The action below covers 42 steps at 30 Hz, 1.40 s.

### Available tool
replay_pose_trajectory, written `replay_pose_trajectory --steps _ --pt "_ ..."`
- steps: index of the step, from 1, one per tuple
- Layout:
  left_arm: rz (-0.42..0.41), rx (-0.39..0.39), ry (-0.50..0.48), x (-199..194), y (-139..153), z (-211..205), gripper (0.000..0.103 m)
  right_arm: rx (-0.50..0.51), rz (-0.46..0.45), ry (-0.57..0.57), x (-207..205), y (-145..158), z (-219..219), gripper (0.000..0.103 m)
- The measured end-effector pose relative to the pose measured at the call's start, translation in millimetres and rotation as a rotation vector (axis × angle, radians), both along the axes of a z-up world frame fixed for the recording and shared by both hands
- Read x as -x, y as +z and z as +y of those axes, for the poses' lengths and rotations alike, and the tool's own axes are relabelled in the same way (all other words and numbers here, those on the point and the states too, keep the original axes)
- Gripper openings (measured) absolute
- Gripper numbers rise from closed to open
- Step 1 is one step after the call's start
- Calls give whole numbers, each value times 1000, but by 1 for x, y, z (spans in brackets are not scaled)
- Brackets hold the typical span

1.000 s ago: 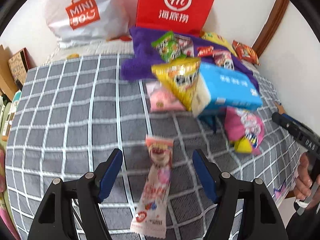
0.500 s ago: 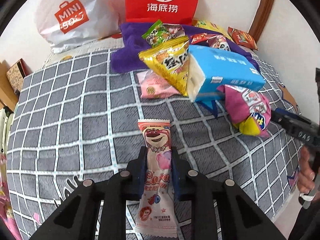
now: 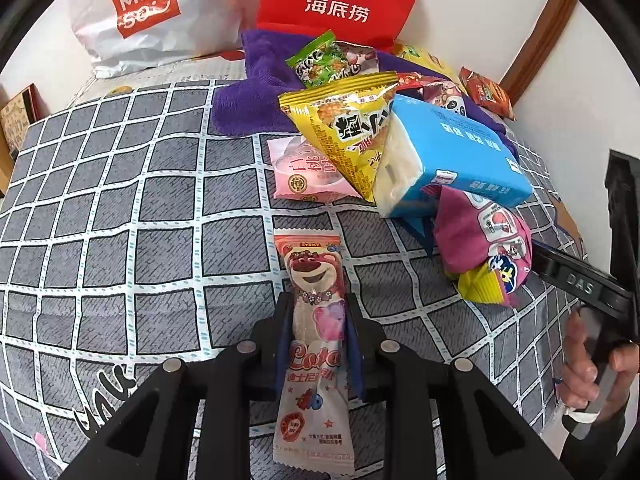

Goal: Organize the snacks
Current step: 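Grasp the pink strawberry candy stick with the left tool while the right tool grasps the blue cookie packet, then carry the candy stick and blue cookie packet toward the purple towel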

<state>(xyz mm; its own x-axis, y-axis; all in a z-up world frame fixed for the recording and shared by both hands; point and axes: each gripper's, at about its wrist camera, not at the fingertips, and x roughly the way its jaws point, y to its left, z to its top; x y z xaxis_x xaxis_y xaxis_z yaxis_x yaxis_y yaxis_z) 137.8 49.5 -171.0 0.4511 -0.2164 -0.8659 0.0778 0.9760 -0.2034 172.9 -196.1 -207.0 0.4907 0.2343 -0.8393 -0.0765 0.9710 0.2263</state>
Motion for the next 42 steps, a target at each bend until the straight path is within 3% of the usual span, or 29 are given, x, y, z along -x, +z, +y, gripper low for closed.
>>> replay_pose_trajectory --steps 2,6,13,17,23,28,32,42 --pt "-9 -18 -4 2 0 -3 24 41 -17 0 -2 -1 6 63" --pt "-27 -43 -16 4 1 -6 24 152 -73 28 1 -1 16 46" --pt "-35 -6 -9 5 1 0 24 239 -111 53 17 8 -1 45" --pt "-49 8 -2 9 0 2 24 220 -65 6 17 -2 -20 46" --pt "-35 56 34 9 0 8 23 189 -96 -39 20 -7 -24 48" --pt "-11 97 38 9 1 14 21 116 -70 -47 17 -2 -25 46" --pt "-28 83 32 15 11 13 21 76 -86 -30 23 12 -24 44" --pt "-114 78 -9 27 57 -4 21 96 -200 -42 40 65 -29 42"
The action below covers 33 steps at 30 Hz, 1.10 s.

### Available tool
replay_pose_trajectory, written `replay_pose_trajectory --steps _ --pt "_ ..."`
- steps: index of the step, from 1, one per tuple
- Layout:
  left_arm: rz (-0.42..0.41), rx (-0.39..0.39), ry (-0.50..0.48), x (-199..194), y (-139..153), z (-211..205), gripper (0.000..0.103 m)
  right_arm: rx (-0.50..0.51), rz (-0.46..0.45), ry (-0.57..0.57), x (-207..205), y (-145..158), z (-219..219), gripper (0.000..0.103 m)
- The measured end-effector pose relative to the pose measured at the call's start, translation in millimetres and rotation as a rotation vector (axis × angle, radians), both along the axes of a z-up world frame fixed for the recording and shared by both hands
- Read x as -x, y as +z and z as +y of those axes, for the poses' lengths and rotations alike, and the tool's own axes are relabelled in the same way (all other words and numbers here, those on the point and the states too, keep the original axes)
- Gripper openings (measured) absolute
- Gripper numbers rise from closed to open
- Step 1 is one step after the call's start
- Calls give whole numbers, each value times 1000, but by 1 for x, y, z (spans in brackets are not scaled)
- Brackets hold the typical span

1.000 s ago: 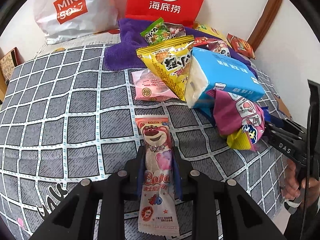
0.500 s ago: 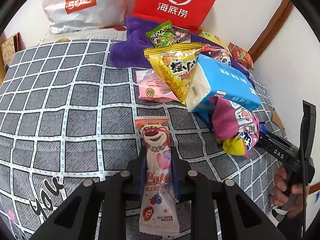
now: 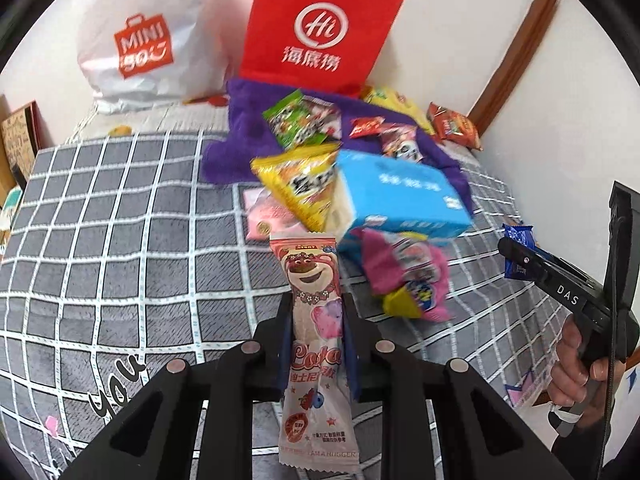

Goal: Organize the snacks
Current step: 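Carry the candy stick and blue cookie packet toward the purple towel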

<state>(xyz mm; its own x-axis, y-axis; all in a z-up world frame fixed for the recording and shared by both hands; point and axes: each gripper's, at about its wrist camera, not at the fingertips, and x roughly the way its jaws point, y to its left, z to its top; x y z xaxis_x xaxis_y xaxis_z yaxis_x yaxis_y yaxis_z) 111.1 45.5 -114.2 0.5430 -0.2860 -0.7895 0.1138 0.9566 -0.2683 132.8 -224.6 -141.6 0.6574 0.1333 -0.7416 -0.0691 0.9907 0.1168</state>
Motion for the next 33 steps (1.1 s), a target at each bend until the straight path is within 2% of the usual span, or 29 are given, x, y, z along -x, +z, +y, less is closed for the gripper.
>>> replay_pose_trajectory --steps 10,19,33 --pt "-60 -5 -41 -9 35 -26 21 -39 -62 -3 8 41 -13 42" --pt "-96 2 -76 -30 56 -49 21 -35 -125 50 6 69 -1 43" --pt "-102 -13 -61 -71 68 -48 21 -37 -137 89 -33 75 16 43"
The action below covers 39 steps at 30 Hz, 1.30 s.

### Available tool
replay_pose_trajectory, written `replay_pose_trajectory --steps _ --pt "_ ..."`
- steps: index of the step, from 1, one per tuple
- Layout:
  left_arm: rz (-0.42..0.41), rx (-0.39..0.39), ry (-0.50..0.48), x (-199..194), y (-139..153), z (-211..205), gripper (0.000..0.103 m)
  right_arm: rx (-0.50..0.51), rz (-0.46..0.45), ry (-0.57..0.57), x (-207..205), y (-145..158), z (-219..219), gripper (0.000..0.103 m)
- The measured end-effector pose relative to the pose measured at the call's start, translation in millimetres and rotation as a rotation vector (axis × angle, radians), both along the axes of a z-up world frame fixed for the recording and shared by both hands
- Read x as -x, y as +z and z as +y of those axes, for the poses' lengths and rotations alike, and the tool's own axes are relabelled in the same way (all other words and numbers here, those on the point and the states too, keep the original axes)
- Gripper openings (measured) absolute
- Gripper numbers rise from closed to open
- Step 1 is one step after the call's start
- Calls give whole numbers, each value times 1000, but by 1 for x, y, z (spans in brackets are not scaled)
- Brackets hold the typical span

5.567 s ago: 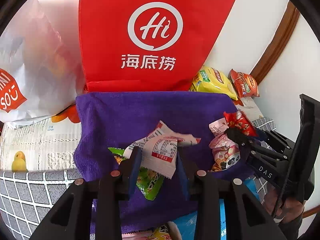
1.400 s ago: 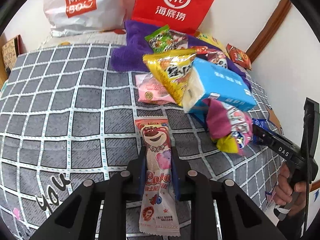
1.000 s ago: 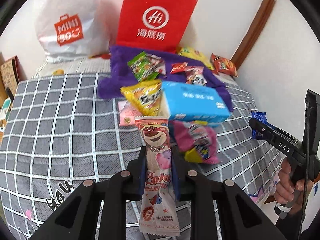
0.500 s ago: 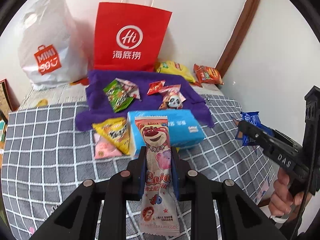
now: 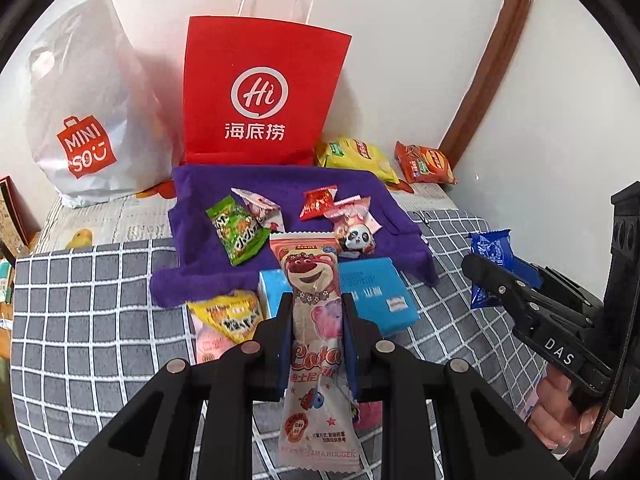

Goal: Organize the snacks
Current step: 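Carry the candy stick and blue cookie packet toward the purple towel, then lower both held snacks onto the purple towel and open both tools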

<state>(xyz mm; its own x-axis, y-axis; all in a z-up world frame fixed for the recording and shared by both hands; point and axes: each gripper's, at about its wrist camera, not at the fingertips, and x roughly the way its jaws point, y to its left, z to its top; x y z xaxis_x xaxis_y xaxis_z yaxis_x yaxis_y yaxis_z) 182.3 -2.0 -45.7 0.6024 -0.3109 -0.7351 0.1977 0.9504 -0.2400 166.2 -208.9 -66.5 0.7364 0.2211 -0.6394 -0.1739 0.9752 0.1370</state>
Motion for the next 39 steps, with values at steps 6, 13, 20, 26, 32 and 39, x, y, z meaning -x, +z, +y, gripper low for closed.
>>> replay_pose_trajectory --steps 6,13,20,26,32,39 --pt "-3 -6 -1 -19 0 1 21 5 -1 -5 -19 -2 4 43" --pt "-5 -16 -5 -41 -1 2 21 4 5 -12 -44 -5 5 43" --pt "3 -21 8 -63 -8 5 21 17 13 -6 -67 -10 9 43" --pt "13 -22 26 -80 -12 11 21 23 18 4 -88 -14 14 43" --pt "5 -53 44 -96 -16 14 21 23 22 6 -107 -18 15 43" --pt "24 -53 49 -114 -26 18 21 24 35 6 -128 -25 20 43"
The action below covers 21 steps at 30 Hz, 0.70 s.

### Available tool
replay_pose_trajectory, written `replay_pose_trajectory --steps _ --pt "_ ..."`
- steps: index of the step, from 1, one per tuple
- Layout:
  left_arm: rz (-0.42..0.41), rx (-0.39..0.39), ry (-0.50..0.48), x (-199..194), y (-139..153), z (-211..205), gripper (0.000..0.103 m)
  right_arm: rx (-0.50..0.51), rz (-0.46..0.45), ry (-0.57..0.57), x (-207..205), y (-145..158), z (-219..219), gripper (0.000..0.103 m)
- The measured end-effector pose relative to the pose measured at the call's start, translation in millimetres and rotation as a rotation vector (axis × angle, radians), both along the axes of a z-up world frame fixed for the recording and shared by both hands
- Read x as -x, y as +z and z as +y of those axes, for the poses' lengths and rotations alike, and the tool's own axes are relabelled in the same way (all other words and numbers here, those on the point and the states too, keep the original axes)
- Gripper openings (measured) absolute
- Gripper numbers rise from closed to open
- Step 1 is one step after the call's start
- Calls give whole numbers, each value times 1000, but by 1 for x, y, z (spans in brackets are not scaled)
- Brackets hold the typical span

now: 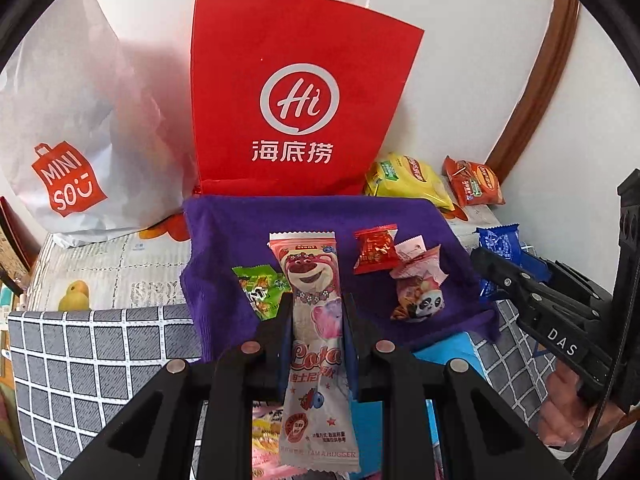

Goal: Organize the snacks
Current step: 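Lower both held snacks onto the purple towel and open both tools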

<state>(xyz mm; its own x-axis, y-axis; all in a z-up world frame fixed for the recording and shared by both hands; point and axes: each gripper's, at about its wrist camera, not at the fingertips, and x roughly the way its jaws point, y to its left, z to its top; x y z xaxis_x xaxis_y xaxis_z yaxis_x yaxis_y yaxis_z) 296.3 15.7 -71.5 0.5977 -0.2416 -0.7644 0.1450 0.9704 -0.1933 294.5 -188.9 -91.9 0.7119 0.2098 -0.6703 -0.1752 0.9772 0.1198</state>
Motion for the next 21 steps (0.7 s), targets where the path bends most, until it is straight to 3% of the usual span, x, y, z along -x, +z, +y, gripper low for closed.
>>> replay_pose_trajectory --steps 21 --pt "91 -8 -27 -51 -38 -15 21 49 92 -31 -52 -50 1 43"
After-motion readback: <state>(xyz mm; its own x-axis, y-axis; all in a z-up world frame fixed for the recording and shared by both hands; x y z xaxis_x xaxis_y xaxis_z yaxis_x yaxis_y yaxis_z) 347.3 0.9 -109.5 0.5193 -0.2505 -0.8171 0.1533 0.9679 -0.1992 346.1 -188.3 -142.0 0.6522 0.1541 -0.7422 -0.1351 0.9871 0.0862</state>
